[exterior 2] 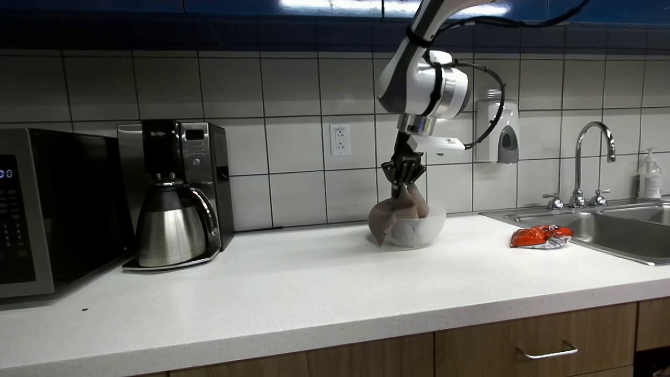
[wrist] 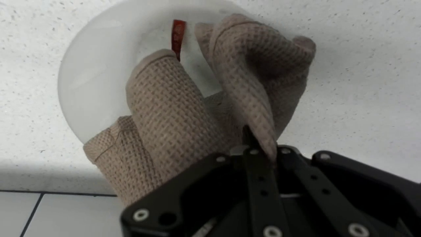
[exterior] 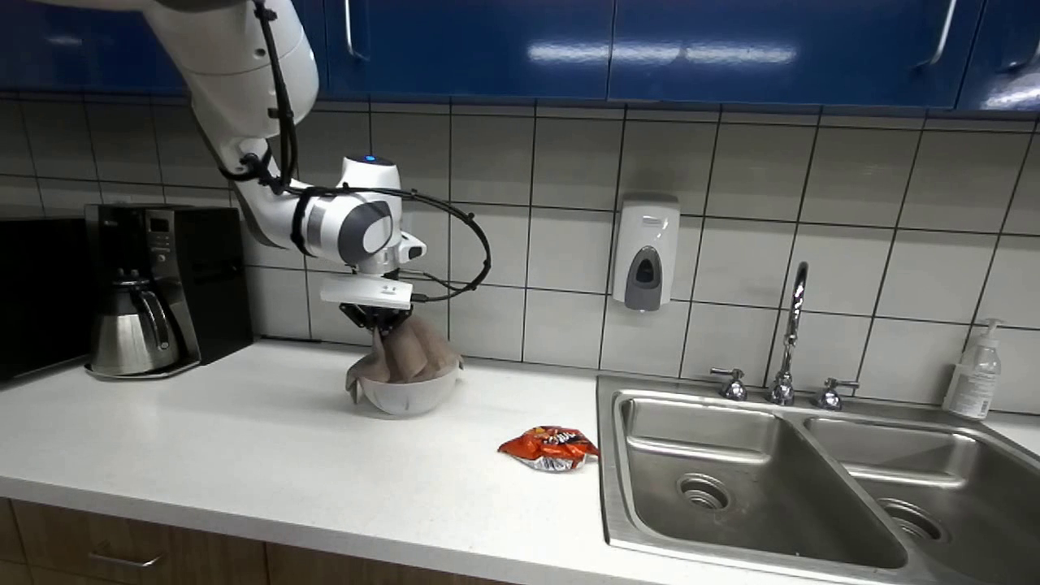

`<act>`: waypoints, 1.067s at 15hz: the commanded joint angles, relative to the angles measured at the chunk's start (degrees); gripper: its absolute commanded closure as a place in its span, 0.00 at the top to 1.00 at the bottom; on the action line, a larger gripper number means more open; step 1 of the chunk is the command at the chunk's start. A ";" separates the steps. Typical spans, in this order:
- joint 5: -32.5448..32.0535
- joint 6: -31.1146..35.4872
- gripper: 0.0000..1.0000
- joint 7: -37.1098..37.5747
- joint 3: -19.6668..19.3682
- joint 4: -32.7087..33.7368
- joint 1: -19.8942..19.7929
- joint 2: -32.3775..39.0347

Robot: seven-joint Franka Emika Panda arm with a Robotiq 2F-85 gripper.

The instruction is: Remove the towel from the bowl

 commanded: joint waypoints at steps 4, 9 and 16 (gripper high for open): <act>2.28 5.52 0.01 -0.30 2.50 -15.57 -0.35 -14.47; 4.55 6.37 0.01 -1.22 2.39 -21.45 1.57 -21.86; 4.75 5.59 0.01 -1.33 1.27 -24.56 6.85 -27.97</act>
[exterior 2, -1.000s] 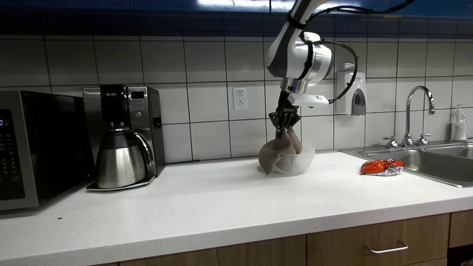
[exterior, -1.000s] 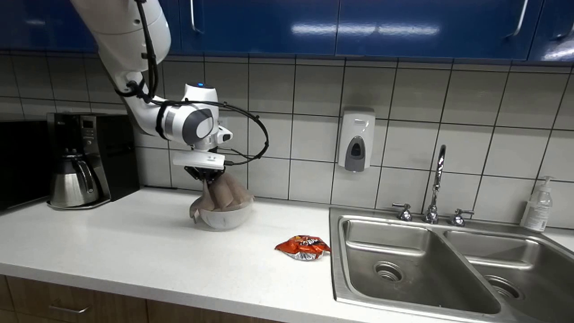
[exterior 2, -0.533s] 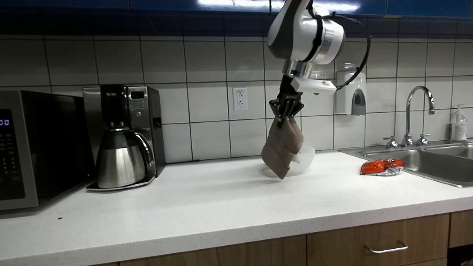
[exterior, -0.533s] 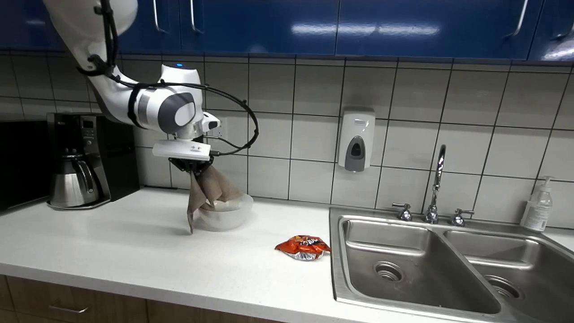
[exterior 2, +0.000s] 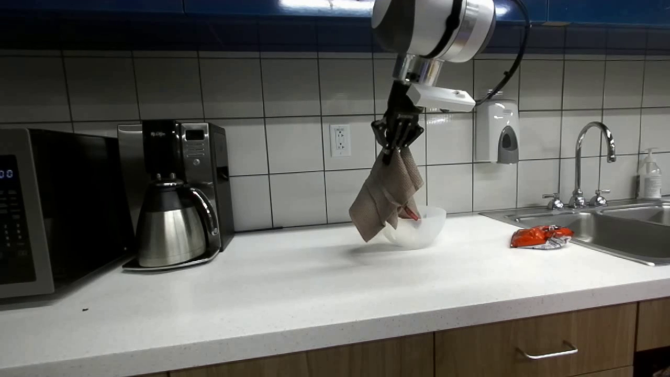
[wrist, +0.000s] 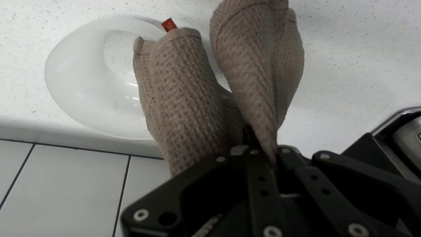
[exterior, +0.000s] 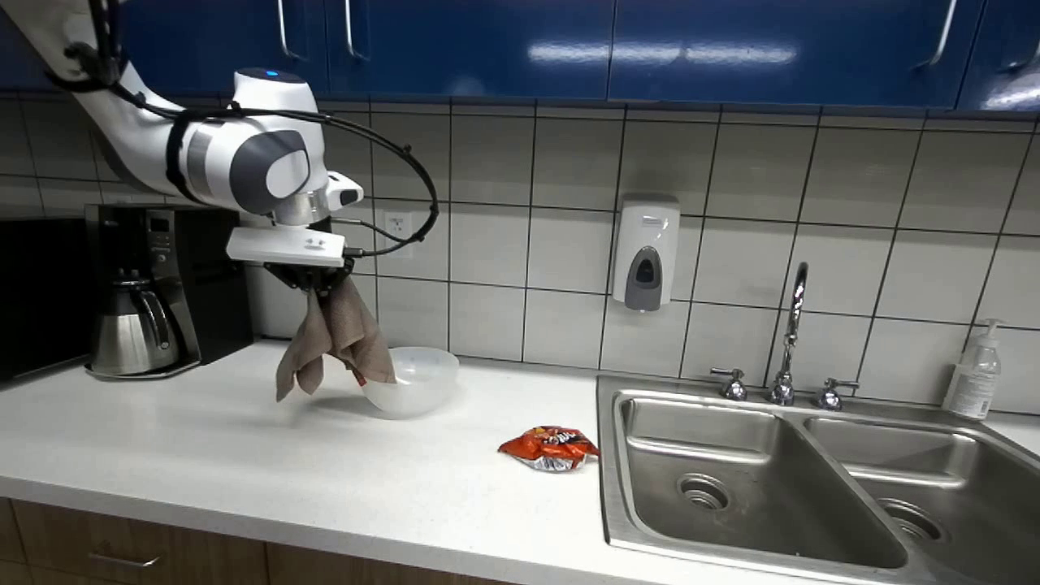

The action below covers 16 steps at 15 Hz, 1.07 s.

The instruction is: Remove the towel from the bowl

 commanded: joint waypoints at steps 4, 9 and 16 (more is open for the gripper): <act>1.29 -0.15 0.01 -1.79 0.59 -2.43 3.66 -5.20; 2.47 -0.71 0.01 -2.71 0.77 -1.65 6.34 -4.95; 3.00 -1.73 0.01 -2.93 0.26 -1.48 9.87 -2.37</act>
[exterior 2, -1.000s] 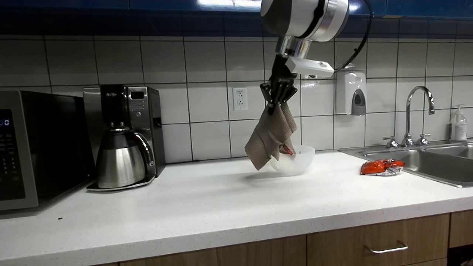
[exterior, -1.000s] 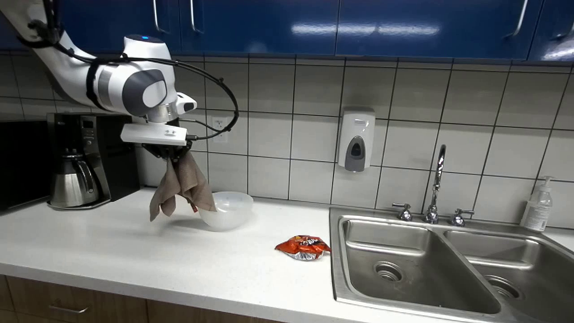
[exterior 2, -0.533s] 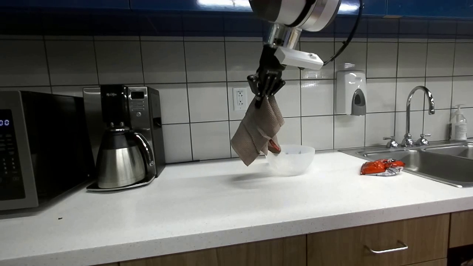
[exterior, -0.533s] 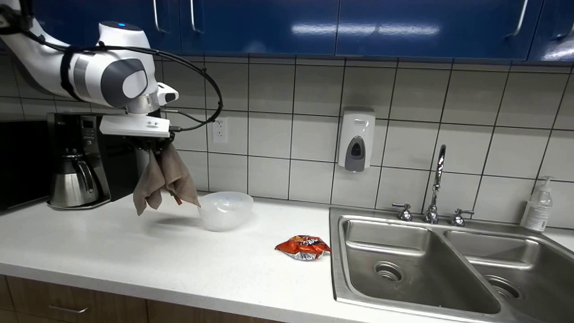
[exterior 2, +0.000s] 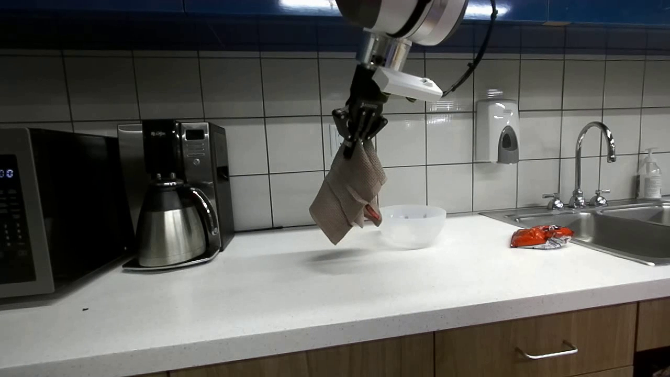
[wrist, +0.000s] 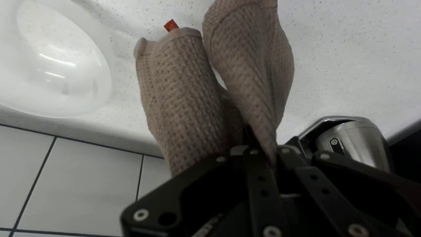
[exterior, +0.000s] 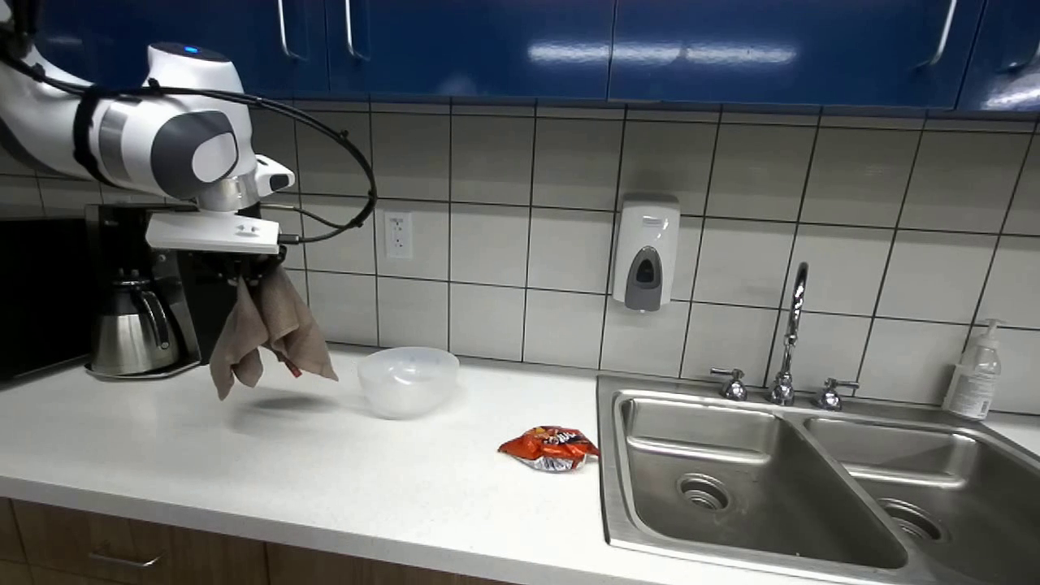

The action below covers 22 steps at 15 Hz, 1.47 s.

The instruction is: Remove the towel from the bowl

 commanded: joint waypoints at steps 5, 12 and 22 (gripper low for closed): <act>2.28 -1.51 0.01 -3.11 0.22 -0.05 1.17 4.02; 4.14 -1.86 0.01 -5.58 1.90 0.39 -0.21 8.84; 3.50 -1.93 0.30 -4.80 3.93 0.72 -2.76 13.93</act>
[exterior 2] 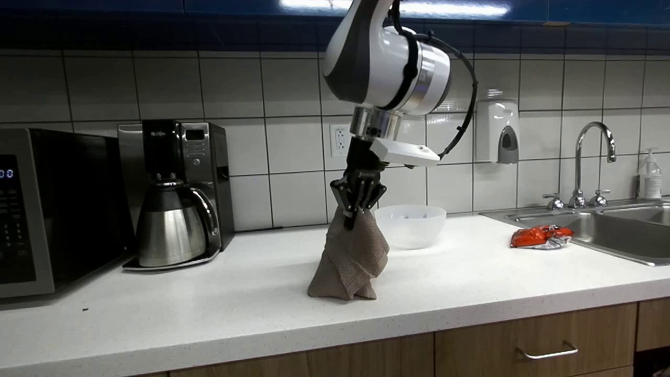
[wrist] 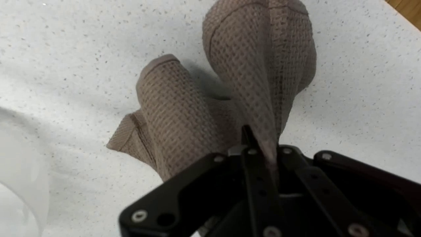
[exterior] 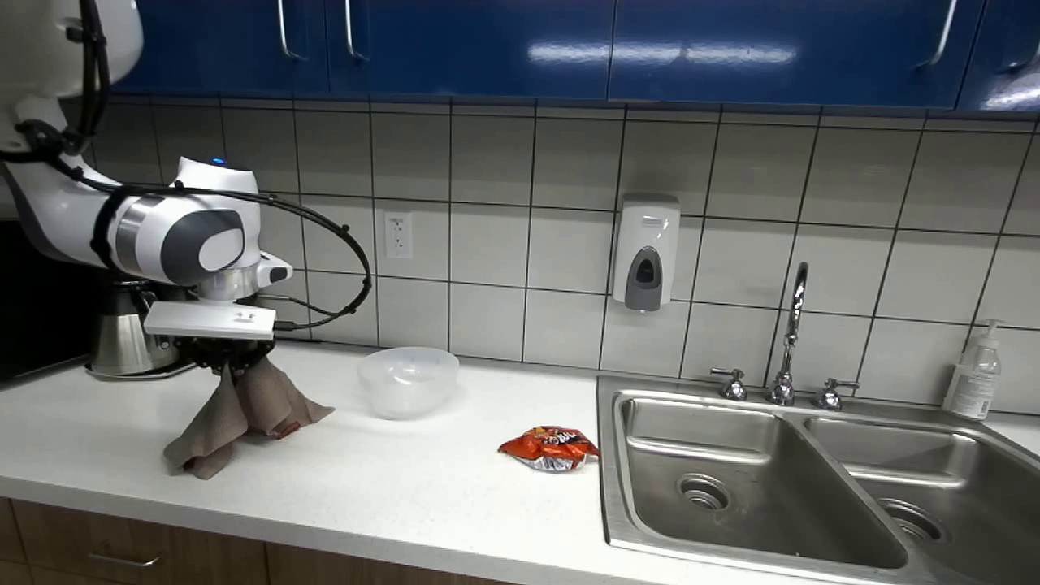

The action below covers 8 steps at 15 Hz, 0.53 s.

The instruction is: Remove the towel from the bowl

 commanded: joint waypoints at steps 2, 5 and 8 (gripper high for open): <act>1.03 -1.39 0.44 -1.74 2.35 1.15 -3.19 0.81; 0.91 -1.31 0.66 -1.45 2.71 1.14 -3.86 0.57; 0.98 -1.46 0.90 -1.22 2.95 1.00 -4.13 -0.22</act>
